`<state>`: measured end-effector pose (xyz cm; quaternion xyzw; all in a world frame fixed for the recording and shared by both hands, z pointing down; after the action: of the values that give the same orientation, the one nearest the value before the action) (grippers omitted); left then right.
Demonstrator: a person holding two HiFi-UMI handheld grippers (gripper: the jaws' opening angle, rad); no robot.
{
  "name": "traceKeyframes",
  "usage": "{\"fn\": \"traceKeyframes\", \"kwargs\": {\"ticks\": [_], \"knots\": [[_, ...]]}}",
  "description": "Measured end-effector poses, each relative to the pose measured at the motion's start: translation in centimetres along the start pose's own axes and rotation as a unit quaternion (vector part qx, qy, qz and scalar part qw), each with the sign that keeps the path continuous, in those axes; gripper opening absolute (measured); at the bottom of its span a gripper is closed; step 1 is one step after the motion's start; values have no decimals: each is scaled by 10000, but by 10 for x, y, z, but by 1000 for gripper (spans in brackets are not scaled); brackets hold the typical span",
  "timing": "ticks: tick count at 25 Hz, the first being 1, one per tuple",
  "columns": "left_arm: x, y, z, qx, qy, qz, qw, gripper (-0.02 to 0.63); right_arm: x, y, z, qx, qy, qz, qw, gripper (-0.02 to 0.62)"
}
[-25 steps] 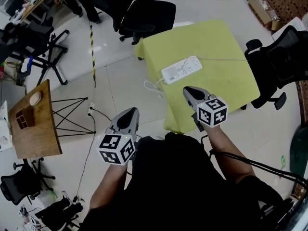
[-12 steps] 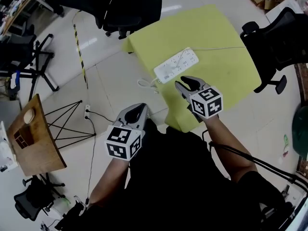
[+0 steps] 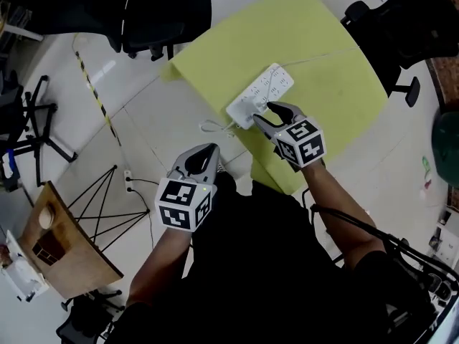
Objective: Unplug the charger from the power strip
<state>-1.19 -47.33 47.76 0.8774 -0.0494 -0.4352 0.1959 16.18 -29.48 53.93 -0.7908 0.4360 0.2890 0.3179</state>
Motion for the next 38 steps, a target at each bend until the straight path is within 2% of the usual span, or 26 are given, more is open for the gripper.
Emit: {"fn": "traceKeyframes", "kwargs": {"ticks": [6, 12, 17, 20, 25, 30, 35, 38], "knots": [[2, 28, -9, -222, 248, -24, 9994, 11, 0, -1, -19, -319, 30, -107, 9994, 216], [11, 40, -16, -406, 291, -127, 9987, 11, -4, -3, -28, -518, 39, -198, 9985, 209], [9, 45, -16, -524, 360, -138, 9979, 11, -4, -1, -32, -763, 30, -110, 9970, 157], [9, 48, -14, -558, 375, -149, 9976, 11, -2, 2, -33, -842, 40, 5, 9964, 150], [10, 51, -8, -571, 291, -156, 9978, 11, 2, 7, -33, -928, 156, 254, 9952, 144], [15, 64, 4, -339, 95, -51, 9994, 11, 11, 12, -29, -999, 170, 448, 9938, 140], [16, 65, 14, -371, -9, -143, 9992, 11, 13, 14, -12, -1124, 167, 349, 9929, 138], [17, 59, 16, -475, -88, -179, 9987, 11, 11, 16, 1, -1094, 70, -9, 9940, 138]]}}
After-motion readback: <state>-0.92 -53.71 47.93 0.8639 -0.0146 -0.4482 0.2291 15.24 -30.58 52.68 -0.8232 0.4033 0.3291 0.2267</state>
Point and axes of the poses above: the fingertips, and each gripper's own axes: z backward along the fingers, y to its left, x out of its top, the point moved 10 cm from there along z, backward along the fingers, and after that the axes turned 6 degrees about -y, right-handed, at the moved point
